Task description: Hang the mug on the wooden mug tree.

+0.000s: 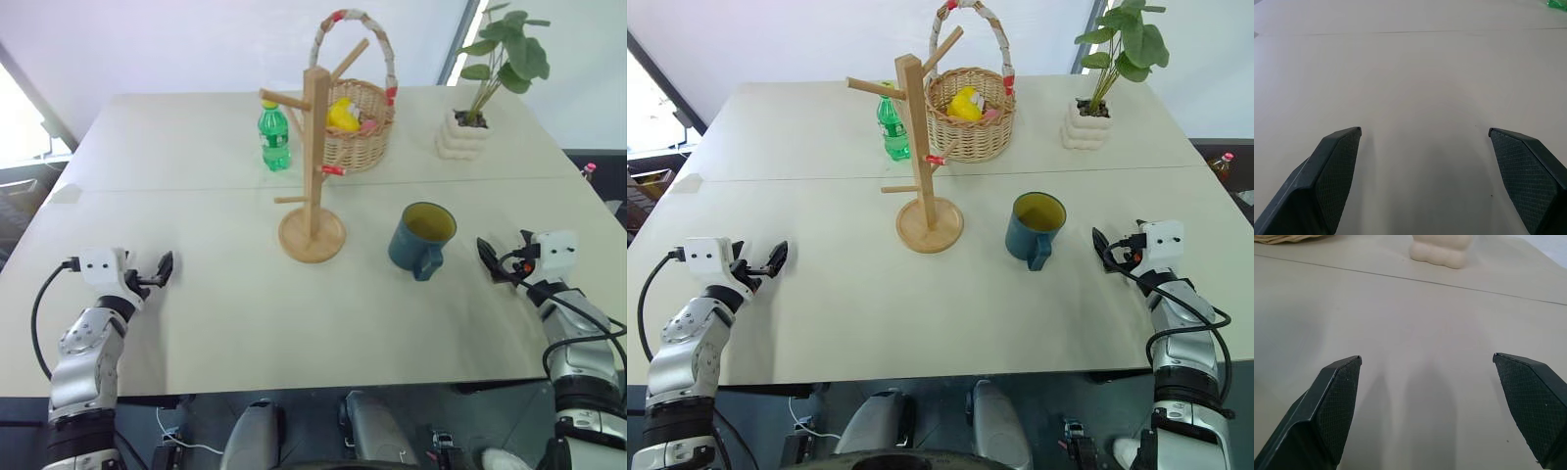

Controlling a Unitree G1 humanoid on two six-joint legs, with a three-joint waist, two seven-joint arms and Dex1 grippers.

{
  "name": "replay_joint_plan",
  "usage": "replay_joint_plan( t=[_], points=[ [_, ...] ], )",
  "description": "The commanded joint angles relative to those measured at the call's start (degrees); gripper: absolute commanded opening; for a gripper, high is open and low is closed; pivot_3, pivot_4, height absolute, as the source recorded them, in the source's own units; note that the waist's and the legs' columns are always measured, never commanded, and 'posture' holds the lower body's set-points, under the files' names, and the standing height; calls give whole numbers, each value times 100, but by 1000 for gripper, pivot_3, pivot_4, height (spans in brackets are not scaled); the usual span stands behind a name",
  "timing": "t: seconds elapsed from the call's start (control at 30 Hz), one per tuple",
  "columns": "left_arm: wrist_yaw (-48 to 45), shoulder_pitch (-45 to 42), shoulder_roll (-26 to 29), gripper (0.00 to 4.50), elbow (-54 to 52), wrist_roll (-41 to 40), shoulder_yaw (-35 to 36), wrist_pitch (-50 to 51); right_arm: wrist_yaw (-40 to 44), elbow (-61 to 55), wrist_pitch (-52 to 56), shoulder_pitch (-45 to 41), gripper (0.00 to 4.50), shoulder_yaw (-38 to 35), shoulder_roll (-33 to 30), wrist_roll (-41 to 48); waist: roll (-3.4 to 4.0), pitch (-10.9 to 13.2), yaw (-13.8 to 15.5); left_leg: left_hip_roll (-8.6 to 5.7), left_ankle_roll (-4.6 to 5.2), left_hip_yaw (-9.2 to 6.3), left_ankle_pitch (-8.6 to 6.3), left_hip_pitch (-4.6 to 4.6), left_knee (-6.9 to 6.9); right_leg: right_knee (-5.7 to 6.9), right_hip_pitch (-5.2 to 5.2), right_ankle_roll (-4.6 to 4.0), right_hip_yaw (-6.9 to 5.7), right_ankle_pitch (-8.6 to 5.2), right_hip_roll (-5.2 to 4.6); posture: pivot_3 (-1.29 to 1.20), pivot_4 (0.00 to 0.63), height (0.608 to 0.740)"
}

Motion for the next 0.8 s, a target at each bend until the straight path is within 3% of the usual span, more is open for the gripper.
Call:
replay_joint_plan(
  t=[0.03,0.4,0.53,0.8],
  points=[
    [-16,10,42,4500,-119,-28,79,-6,-26,-302,-32,43,4466,-93,-50,59,0,0,1,0,0,0,0,0,0,0,0,0,0,0,0,0,150,740],
    [-192,-38,8,4500,-388,-101,-82,101,-86,-658,129,243,4466,-154,-48,99,0,0,9,0,0,-1,0,0,0,0,0,0,0,0,0,0,150,740],
    [-678,-168,-45,4500,-532,-347,-278,68,-194,-1114,221,549,4466,-277,-56,142,0,0,23,0,0,-1,0,-2,0,-1,0,0,0,0,-1,0,150,740],
    [-2081,-391,108,4500,-938,-572,-1412,261,-387,-2704,653,1800,4466,-764,43,417,4,-2,17,0,-1,-1,0,-2,-2,-3,2,0,1,0,1,0,150,740]
  ],
)
